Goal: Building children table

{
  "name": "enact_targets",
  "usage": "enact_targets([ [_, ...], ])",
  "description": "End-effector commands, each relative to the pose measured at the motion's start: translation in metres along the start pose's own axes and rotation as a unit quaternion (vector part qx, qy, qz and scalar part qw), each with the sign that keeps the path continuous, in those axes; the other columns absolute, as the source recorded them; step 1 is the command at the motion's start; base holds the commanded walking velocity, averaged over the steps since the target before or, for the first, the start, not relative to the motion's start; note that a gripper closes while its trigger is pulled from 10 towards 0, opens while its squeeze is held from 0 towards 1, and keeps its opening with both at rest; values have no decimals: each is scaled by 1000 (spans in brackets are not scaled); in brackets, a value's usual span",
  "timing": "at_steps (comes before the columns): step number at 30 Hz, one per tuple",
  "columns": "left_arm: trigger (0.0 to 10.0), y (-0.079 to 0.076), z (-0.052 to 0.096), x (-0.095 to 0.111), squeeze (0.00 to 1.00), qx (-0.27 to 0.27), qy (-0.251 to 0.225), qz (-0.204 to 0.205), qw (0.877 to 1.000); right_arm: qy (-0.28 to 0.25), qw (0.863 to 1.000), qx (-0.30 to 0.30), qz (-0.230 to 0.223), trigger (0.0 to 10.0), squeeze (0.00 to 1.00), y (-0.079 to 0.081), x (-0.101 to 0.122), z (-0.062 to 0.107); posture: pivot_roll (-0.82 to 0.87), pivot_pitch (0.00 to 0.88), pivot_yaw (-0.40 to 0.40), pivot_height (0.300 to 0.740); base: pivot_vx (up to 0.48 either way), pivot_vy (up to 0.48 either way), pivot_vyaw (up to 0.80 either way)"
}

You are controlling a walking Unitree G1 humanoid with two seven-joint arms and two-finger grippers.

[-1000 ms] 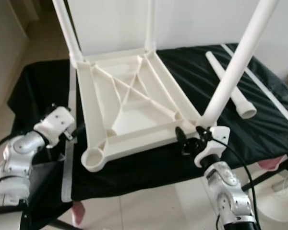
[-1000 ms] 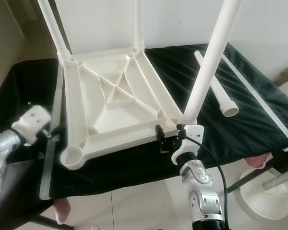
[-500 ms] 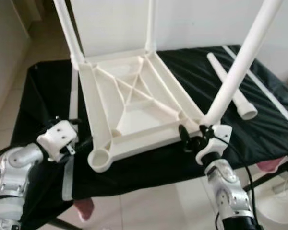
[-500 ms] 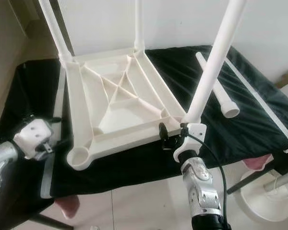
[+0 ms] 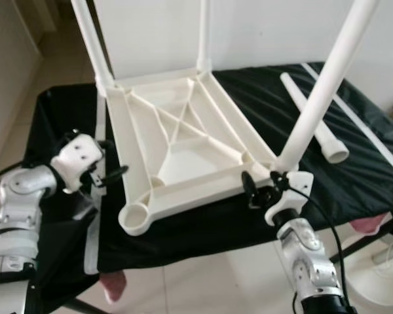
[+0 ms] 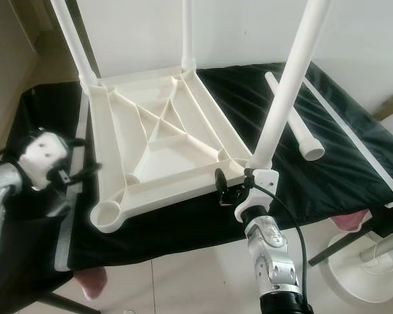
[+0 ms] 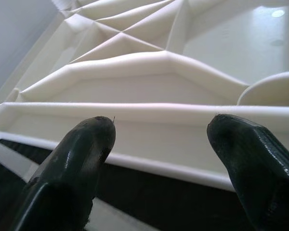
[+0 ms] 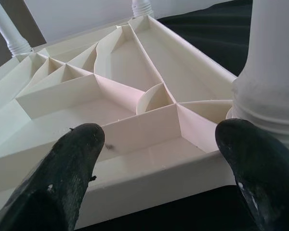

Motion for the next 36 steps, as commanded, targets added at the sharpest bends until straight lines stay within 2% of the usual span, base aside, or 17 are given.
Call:
enact_targets([
  [1, 10000, 12, 1, -9, 0, 162, 43, 10, 986, 31, 999, -7, -9, 10000, 0, -2, -15, 5, 27, 49, -5, 740, 0, 0, 0],
  [2, 10000, 2, -4, -9, 0, 143, 45, 7, 989, 31, 999, -9, -9, 10000, 0, -2, -15, 7, 17, 57, 3, 740, 0, 0, 0],
  [4, 10000, 2, -4, -9, 0, 143, 45, 7, 989, 31, 999, -9, -9, 10000, 0, -2, -15, 7, 17, 57, 3, 740, 0, 0, 0],
  [6, 10000, -16, -11, -9, 0, 97, 42, -7, 994, 29, 999, -16, -11, 10000, 0, -3, -16, 10, 14, 61, 7, 740, 0, 0, 0],
  [10, 10000, -28, -11, -8, 0, 39, 25, -18, 999, 29, 999, -19, -8, 10000, 0, -5, -16, 12, 14, 69, 11, 740, 0, 0, 0],
  [11, 10000, -34, -10, -7, 0, 10, 18, -24, 999, 29, 999, -19, -5, 10000, 0, -5, -16, 12, 16, 72, 11, 740, 0, 0, 0],
  [14, 10000, -34, -10, -7, 0, 10, 18, -24, 999, 29, 999, -19, -5, 10000, 0, -5, -16, 12, 16, 72, 11, 740, 0, 0, 0],
  [16, 10000, -46, -4, -4, 0, -48, 4, -28, 998, 28, 999, -20, -2, 10000, 0, -6, -15, 11, 20, 74, 7, 740, 0, 0, 0],
  [17, 10000, -46, -4, -4, 0, -48, 4, -28, 998, 28, 999, -20, -2, 10000, 0, -6, -15, 11, 20, 74, 7, 740, 0, 0, 0],
  [19, 10000, -58, 4, 1, 0, -101, -14, -13, 995, 27, 999, -20, 0, 10000, 0, -8, -14, 9, 25, 74, 3, 740, 0, 0, 0],
  [22, 10000, -62, 8, 7, 0, -122, -28, 9, 992, 26, 999, -19, 0, 10000, 0, -7, -14, 7, 27, 73, 2, 740, 0, 0, 0],
  [27, 10000, -66, 14, 15, 0, -149, -49, 39, 987, 29, 1000, -8, 0, 10000, 0, -4, -14, 4, 36, 71, -5, 740, 0, 0, 0],
  [32, 10000, -62, 16, 23, 0, -137, -75, 57, 986, 28, 1000, 1, 3, 10000, 0, -2, -14, 1, 40, 69, -6, 740, 0, 0, 0],
  [33, 10000, -47, 16, 23, 0, -90, -84, 62, 990, 25, 1000, 10, 11, 10000, 0, 0, -13, 0, 43, 67, -9, 740, 0, 0, 0],
  [34, 10000, -47, 16, 23, 0, -90, -84, 62, 990, 25, 1000, 10, 11, 10000, 0, 0, -13, 0, 43, 67, -9, 740, 0, 0, 0],
  [35, 10000, -33, 14, 19, 0, -43, -77, 58, 994, 19, 999, 16, 21, 10000, 0, 2, -12, -1, 43, 67, -9, 740, 0, 0, 0],
  [36, 10000, -33, 14, 19, 0, -43, -77, 58, 994, 19, 999, 16, 21, 10000, 0, 2, -12, -1, 43, 67, -9, 740, 0, 0, 0],
])
Point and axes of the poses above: a point about 5 cm out from each wrist's last joint towards the gripper, its own z axis pointing back from the gripper into the wrist, its own x axis along the axis of the wrist's last joint, y = z × x, the point moved 1 cm from there along -z, pointing out of the wrist towards the gripper, and after that the axes turned 11 degrees about -z, right-handed, at the moved point
